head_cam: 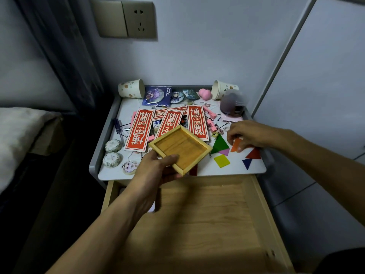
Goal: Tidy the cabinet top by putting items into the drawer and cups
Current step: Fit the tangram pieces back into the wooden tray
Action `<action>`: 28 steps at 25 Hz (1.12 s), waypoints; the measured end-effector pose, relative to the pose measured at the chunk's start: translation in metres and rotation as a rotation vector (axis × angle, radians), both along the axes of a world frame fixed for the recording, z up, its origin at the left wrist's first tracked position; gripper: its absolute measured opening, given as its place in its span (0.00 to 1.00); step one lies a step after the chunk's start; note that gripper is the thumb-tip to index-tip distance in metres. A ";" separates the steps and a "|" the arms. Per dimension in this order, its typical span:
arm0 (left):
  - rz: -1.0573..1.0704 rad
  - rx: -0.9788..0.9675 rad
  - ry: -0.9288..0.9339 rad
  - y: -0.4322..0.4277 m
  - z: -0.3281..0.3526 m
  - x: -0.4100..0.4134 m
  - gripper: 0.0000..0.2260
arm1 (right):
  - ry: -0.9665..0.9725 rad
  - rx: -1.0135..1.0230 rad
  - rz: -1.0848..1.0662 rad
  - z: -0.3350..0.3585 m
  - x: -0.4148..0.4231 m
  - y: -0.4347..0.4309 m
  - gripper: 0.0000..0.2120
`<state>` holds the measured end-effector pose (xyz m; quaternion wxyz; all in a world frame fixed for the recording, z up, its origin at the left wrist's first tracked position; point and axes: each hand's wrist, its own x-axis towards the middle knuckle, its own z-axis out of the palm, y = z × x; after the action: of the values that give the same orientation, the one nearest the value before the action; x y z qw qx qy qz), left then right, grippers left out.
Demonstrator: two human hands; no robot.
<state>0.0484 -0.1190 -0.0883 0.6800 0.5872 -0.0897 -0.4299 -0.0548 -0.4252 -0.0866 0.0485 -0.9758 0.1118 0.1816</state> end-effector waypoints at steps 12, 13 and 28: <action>0.004 -0.018 0.004 0.001 0.008 -0.001 0.12 | -0.178 0.153 -0.016 0.002 -0.009 0.011 0.09; 0.009 -0.021 0.004 0.001 0.008 0.000 0.13 | -0.174 0.165 0.001 0.005 -0.002 0.013 0.12; 0.026 -0.043 0.070 0.001 0.007 0.004 0.15 | 0.003 0.041 0.002 0.000 0.031 0.022 0.17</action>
<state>0.0528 -0.1177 -0.0815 0.7007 0.5581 -0.0674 -0.4392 -0.0242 -0.4032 -0.0863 0.0681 -0.9744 0.1073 0.1853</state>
